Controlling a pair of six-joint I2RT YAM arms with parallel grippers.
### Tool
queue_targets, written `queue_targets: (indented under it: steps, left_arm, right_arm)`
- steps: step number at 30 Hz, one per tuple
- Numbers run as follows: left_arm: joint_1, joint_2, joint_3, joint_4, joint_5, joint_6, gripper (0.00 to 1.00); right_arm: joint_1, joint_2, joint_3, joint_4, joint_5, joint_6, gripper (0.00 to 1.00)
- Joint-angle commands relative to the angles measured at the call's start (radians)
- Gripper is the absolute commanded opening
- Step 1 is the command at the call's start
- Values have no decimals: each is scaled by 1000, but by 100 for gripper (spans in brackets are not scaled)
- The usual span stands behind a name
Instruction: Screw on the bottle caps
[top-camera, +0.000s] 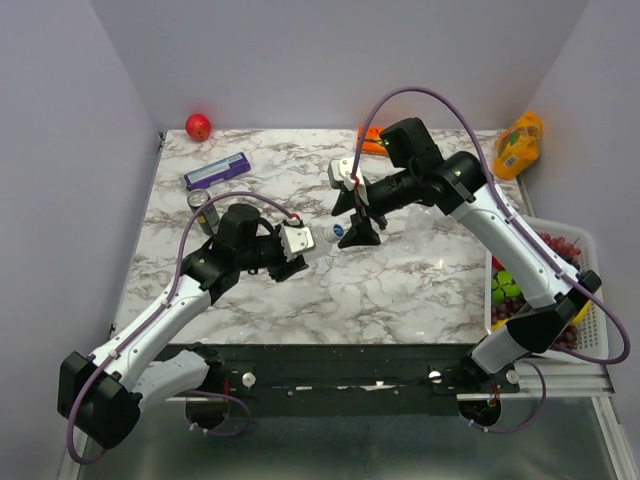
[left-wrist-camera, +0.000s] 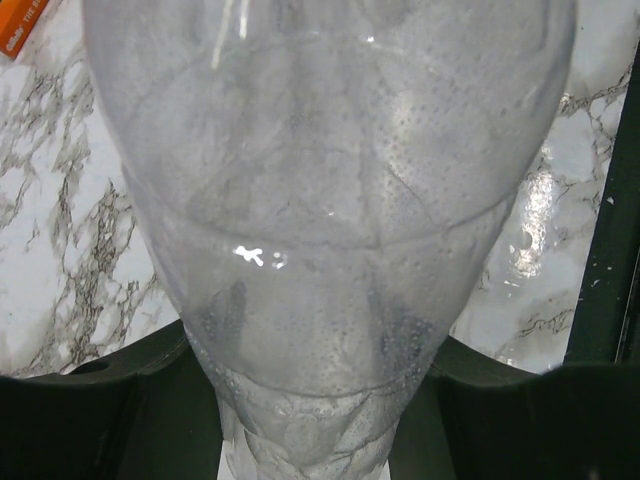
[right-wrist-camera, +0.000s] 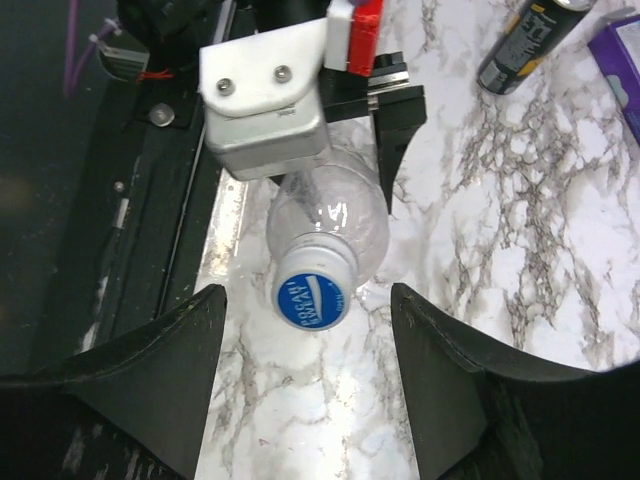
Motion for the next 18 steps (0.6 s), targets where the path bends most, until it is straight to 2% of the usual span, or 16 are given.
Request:
queue_targets:
  steps: [1,13,16,18]
  left_arm:
    - [0,-3,24,-10,58,-6,0]
    - [0,-6,16,58,41,-81,0]
    - [0,-6,14,76,29,-104,0]
    - [0,-3,10,107,6,-131,0]
  right_arm:
    - [12,14,4,83,59,0,73]
    - [12,40,4,70,46,53,42]
    - [13,51,4,72,44,119,31]
    - [13,49,-8,99,56,241,24]
